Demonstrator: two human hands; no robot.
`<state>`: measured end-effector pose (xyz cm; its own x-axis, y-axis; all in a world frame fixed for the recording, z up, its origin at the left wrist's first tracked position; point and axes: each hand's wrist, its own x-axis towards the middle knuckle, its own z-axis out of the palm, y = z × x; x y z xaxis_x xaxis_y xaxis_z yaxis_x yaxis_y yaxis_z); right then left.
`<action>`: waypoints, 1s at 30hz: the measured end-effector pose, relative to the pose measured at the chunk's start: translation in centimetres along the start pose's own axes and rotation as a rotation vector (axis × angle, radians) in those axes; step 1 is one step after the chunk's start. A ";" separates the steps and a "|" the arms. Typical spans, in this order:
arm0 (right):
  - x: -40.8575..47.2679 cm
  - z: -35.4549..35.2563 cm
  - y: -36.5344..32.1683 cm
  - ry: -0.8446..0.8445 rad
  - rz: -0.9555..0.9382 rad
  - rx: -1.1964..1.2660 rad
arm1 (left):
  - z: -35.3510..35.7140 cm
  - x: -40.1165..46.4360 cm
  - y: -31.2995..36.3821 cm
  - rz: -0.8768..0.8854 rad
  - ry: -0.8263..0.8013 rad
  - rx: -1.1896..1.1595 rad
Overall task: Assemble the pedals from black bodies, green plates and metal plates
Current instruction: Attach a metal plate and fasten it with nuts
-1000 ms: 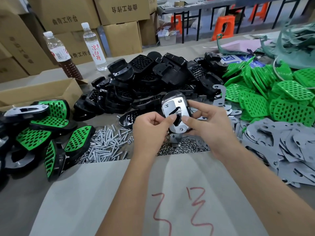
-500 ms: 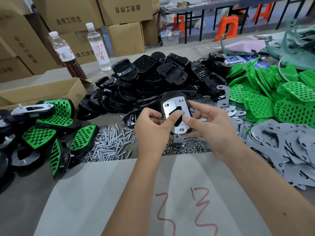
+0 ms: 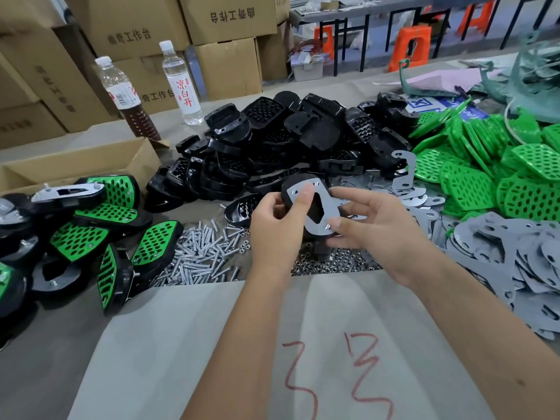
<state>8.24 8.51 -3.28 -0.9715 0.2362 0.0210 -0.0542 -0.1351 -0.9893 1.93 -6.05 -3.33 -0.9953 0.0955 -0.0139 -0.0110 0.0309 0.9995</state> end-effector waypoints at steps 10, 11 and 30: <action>0.2 0.1 0.4 0.015 -0.030 -0.005 | -1.6 0.4 0.9 -0.221 -0.240 -0.322; 0.1 0.1 0.3 0.011 -0.035 -0.008 | -1.6 0.4 0.9 -0.213 -0.230 -0.321; 0.2 0.4 0.5 0.025 -0.105 -0.083 | -0.9 0.0 1.0 -0.166 -0.148 -0.350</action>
<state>7.94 8.08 -3.68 -0.9554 0.2688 0.1224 -0.1348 -0.0281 -0.9905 1.84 -6.92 -2.31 -0.9531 0.2601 -0.1545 -0.2276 -0.2800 0.9326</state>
